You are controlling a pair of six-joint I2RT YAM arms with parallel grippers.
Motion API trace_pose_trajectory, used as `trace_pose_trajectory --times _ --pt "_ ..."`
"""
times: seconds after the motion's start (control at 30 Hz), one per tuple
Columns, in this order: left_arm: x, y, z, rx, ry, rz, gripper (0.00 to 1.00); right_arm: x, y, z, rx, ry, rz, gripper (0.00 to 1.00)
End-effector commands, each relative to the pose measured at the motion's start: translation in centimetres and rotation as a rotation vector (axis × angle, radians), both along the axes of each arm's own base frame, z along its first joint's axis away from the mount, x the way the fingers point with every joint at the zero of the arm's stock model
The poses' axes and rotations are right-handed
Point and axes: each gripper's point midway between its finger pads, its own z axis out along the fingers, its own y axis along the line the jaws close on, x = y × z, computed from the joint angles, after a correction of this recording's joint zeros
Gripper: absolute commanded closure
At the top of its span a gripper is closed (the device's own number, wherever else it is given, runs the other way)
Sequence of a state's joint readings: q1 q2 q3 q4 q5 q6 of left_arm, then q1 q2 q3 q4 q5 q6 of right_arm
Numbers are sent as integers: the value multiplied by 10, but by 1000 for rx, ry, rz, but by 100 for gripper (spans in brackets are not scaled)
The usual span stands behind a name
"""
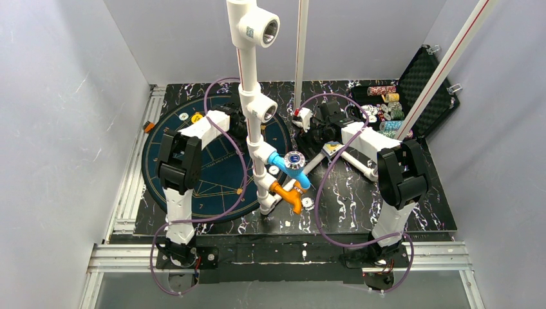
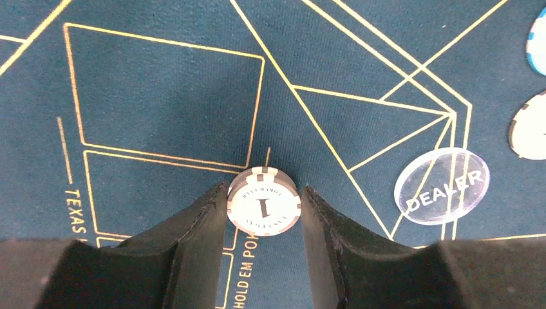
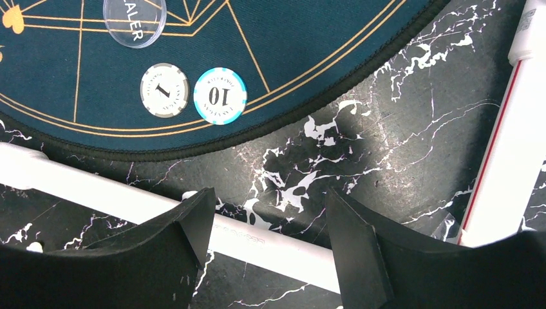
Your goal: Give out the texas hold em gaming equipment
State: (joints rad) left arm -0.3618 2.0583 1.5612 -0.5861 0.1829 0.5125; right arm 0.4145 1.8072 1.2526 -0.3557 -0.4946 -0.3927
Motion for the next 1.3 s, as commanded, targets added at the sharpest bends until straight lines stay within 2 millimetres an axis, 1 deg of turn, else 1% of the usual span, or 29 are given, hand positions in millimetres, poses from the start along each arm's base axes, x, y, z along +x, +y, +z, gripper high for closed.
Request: trace_pose_trajectory --times 0.0,0.1,0.2,0.23,0.37,0.43,0.5,0.6,0.63,0.7,0.87,0.93,0.97,1.03,1.17,1.27 --pt "9 1 57 -72 -81 27 65 5 5 19 40 -45 15 28" --pt "6 6 61 -92 -66 45 66 5 5 19 41 -44 17 28" --pt "-1 14 66 -117 -49 63 67 4 5 19 41 -43 18 29" --pt "-5 18 67 -129 -37 80 67 4 5 20 42 -45 18 29" --pt "-27 39 85 -212 15 143 68 3 5 19 43 -35 21 29" --pt "-42 56 91 -235 30 182 68 1 6 19 45 -27 23 29" --pt "-55 78 97 -252 37 228 68 0 6 18 47 -20 25 29" --pt "-79 104 98 -258 57 283 68 -2 7 16 49 -7 29 29" --pt "-86 119 99 -261 60 324 68 -3 7 15 49 -3 30 29" --pt "-98 140 98 -260 63 377 68 -5 7 14 50 4 33 29" --pt "-126 182 88 -249 88 485 69 -9 8 12 58 31 37 29" --pt "-136 202 80 -245 104 547 69 -11 9 11 59 43 43 29" --pt "-141 206 75 -241 116 560 69 -12 10 10 56 47 44 29" --pt "-150 223 64 -244 132 620 69 -14 10 11 53 50 49 29" --pt "-157 249 44 -244 137 720 69 -14 11 15 55 37 53 29" --pt "-163 258 29 -231 144 758 69 -14 10 15 49 38 54 29"
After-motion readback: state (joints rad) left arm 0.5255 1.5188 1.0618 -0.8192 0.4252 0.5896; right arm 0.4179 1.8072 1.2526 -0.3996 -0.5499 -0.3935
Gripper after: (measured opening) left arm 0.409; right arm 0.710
